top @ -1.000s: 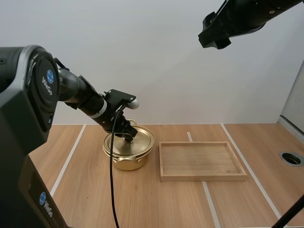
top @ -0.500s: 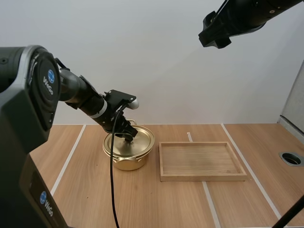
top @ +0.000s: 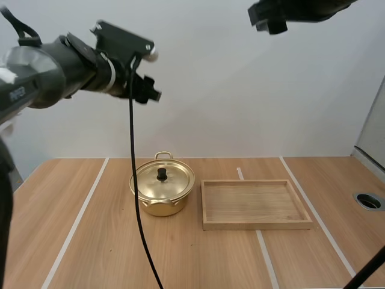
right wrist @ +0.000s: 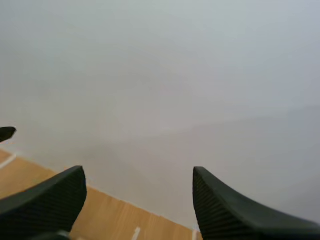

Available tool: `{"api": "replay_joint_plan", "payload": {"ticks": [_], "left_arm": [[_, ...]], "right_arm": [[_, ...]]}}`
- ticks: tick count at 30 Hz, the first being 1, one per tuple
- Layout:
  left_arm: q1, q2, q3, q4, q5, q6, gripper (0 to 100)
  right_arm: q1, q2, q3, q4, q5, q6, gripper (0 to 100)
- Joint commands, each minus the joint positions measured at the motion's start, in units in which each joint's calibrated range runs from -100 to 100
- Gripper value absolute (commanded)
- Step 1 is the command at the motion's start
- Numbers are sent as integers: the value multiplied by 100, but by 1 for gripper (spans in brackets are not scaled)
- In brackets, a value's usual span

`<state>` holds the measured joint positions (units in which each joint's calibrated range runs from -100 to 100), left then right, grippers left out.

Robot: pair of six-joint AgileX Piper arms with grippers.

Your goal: Open the pot, put the pineapple inside, and close it

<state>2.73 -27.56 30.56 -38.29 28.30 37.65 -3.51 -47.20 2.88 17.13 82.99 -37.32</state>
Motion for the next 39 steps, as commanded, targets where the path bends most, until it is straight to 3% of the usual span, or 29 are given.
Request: {"api": "replay_joint_plan", "payload": {"ticks": [1, 4, 6, 11, 19, 25, 32, 39], "left_arm": [[0, -641, -74, -94, -1833, -470, 100], [0, -1287, -74, -94, -2710, -591, 100], [0, -1672, -74, -94, -2676, -591, 100], [0, -2767, -74, -56, -1630, -591, 100], [0, -4393, -74, -18, 41, -947, 100], [0, -5488, 154, -18, -549, -2056, 100], [-8, -6138, 1318, 79, -920, -2163, 100], [-389, -6369, 2971, 134, -2300, -2150, 100]], "right_arm": [[-19, -37, 5, -36, -116, 760, 100], [-19, -37, 5, -124, 31, 711, 100], [-19, -37, 5, -125, 14, 754, 100], [-19, -49, 5, 58, -701, 1134, 100], [-19, -49, 5, 385, -370, 876, 100], [-19, -268, 297, 592, -561, 898, 100], [-19, -1648, 2238, 219, -2568, 898, 100], [-19, -3235, 5464, 7, -3907, 324, 100]]}}
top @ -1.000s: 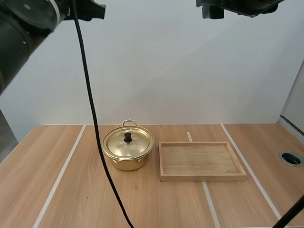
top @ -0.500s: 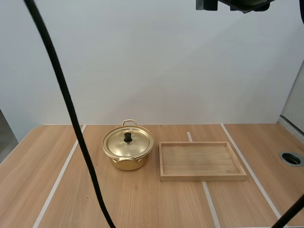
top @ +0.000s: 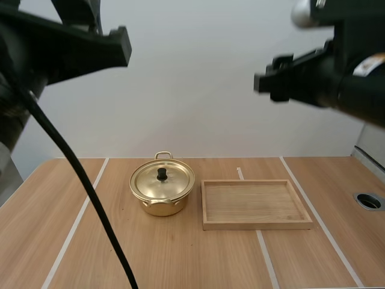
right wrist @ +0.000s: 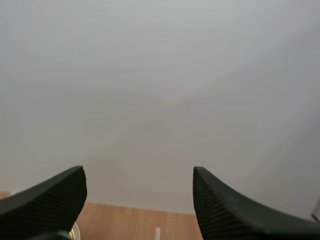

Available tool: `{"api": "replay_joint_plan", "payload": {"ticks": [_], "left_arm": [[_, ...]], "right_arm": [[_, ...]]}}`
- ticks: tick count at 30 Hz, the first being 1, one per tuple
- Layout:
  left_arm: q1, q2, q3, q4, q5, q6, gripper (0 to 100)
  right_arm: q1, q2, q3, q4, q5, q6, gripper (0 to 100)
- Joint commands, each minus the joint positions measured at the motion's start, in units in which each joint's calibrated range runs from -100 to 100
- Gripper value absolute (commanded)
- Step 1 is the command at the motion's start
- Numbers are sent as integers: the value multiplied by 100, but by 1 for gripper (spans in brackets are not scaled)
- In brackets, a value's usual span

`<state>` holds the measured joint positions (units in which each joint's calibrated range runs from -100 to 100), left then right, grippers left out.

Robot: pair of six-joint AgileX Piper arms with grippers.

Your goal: Open the pot, put the pineapple inside, and close it

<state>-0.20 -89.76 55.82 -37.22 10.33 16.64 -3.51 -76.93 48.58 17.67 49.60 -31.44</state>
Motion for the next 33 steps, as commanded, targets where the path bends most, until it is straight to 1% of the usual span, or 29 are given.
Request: {"api": "replay_joint_plan", "payload": {"ticks": [1, 2, 5, 8, 10, 13, 16, 18, 20, 22, 24, 26, 27, 29, 30, 31, 33], "left_arm": [[-128, -238, 662, 40, -601, -49, 100], [-170, -375, 933, 121, -668, -49, 100], [-265, -765, 1737, 298, -740, -49, 100], [-273, -1009, 2562, 382, -758, -49, 100], [-273, -1024, 2999, 729, -727, -49, 100], [-266, -1024, 3429, 1268, -541, -49, 100], [-252, -1024, 3625, 1206, -524, -82, 100], [-188, -1024, 3685, 1120, -472, -162, 100], [-73, -1024, 3683, 1086, -108, -295, 100], [53, -1024, 3683, 1032, 470, -500, 100], [116, -1024, 3683, 1099, 961, -512, 100], [109, -1024, 3683, 1099, 963, -512, 100], [62, -1024, 3683, 1099, 977, -512, 100], [-125, -1024, 3683, 1099, 1031, -512, 100], [-208, -1024, 3683, 1099, 1219, -512, 100], [-250, -1024, 3683, 1112, 1575, -512, 100], [-251, -1024, 3683, 1209, 2647, -512, 100]], "right_arm": [[-19, -309, 1283, -59, -1072, -316, 100], [-19, -336, 1780, -59, -1786, -373, 100], [-19, -385, 3197, -59, -4495, -591, 100], [-53, -392, 4276, -144, -6107, -1048, 100], [-83, -392, 4711, -144, -6573, -1144, 100], [63, -577, 4993, -131, -6603, -1134, 100], [194, -1144, 5007, 84, -6406, -958, 100], [243, -1382, 5007, 305, -6406, -946, 100], [325, -1424, 5007, 814, -6301, -908, 100], [434, -1435, 5007, 1177, -5789, -908, 100], [490, -1509, 5007, 1367, -4960, -908, 100], [491, -1593, 5007, 1465, -4103, -900, 100], [471, -1622, 5007, 1568, -3635, -886, 100], [386, -1622, 5007, 1606, -2657, -873, 100], [337, -1622, 5007, 1592, -2242, -873, 100], [299, -1622, 5007, 1556, -2032, -873, 100], [273, -1622, 5007, 1541, -2051, -873, 100]]}}
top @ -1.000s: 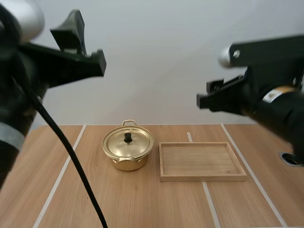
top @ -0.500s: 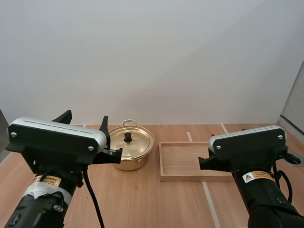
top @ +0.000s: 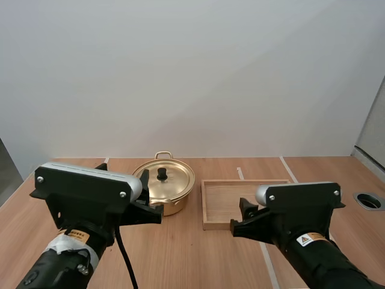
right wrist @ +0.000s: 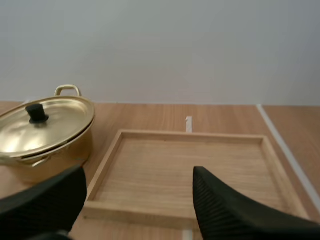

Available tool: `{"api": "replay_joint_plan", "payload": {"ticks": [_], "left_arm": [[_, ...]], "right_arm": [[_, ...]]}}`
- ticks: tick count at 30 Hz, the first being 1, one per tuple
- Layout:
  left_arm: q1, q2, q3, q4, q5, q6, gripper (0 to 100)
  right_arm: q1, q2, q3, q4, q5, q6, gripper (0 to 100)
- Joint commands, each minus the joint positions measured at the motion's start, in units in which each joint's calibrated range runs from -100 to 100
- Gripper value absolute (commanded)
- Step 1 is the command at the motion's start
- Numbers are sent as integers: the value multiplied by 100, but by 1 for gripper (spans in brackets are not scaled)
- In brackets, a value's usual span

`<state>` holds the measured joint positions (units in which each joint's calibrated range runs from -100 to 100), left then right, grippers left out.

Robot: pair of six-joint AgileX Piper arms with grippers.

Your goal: Open the pot, put the pineapple inside, and close it

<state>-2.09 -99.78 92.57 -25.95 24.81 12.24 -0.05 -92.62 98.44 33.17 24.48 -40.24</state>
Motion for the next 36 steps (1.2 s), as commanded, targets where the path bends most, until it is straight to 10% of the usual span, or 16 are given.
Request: {"api": "replay_joint_plan", "payload": {"ticks": [1, 30, 36], "left_arm": [[-62, -22, 8, 134, 1418, -72, 100], [344, -22, 273, 1109, 1509, -1833, 100], [344, -22, 523, 1256, 1189, -1851, 100]], "right_arm": [[-73, -53, 21, 30, 460, 7, 100], [53, -738, 21, -1588, 1202, 1412, 100], [53, -738, 21, -1603, 1202, 1421, 10]]}}
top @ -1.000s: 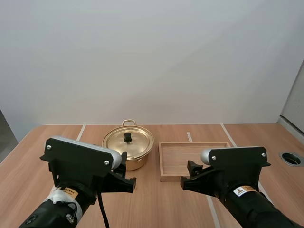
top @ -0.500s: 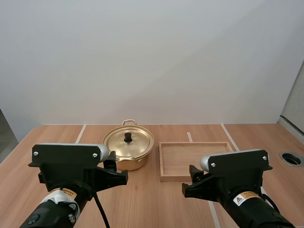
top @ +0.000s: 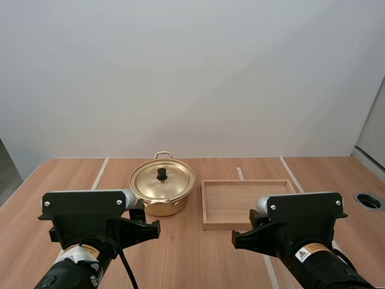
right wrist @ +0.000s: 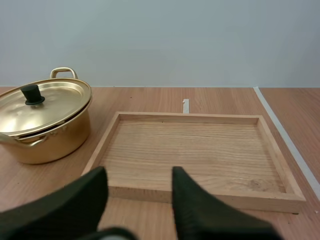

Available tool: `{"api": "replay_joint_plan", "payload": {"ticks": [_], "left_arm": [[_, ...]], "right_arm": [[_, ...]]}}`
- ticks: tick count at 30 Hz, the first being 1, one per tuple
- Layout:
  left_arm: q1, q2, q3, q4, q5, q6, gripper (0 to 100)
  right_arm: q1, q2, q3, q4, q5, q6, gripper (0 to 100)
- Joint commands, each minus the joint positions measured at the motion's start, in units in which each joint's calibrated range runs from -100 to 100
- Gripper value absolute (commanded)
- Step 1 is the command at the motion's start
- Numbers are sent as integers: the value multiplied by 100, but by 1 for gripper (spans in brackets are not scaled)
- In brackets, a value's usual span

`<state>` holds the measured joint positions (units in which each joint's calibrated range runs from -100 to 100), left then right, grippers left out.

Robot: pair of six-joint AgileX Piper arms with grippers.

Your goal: Open the pot, put the pineapple inside, and close it

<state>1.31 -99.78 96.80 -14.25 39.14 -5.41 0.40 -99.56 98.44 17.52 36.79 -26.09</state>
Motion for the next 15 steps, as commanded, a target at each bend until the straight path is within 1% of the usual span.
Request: {"api": "replay_joint_plan", "payload": {"ticks": [1, 3, 5, 9, 15], "left_arm": [[4, -22, 146, 85, -291, -86, 100], [4, -22, 212, 85, -336, -86, 100], [4, -22, 213, 85, -349, -86, 98], [4, -22, 213, 85, -331, -131, 98], [4, -22, 213, 85, -320, -157, 98]], "right_arm": [[8, -44, 21, -52, -29, 6, 0], [8, -44, 21, -52, -29, 5, 0], [8, -44, 21, -41, -29, 5, 0], [8, -44, 21, -41, -29, 5, 0], [130, -44, 21, -41, -29, 5, 0]]}}
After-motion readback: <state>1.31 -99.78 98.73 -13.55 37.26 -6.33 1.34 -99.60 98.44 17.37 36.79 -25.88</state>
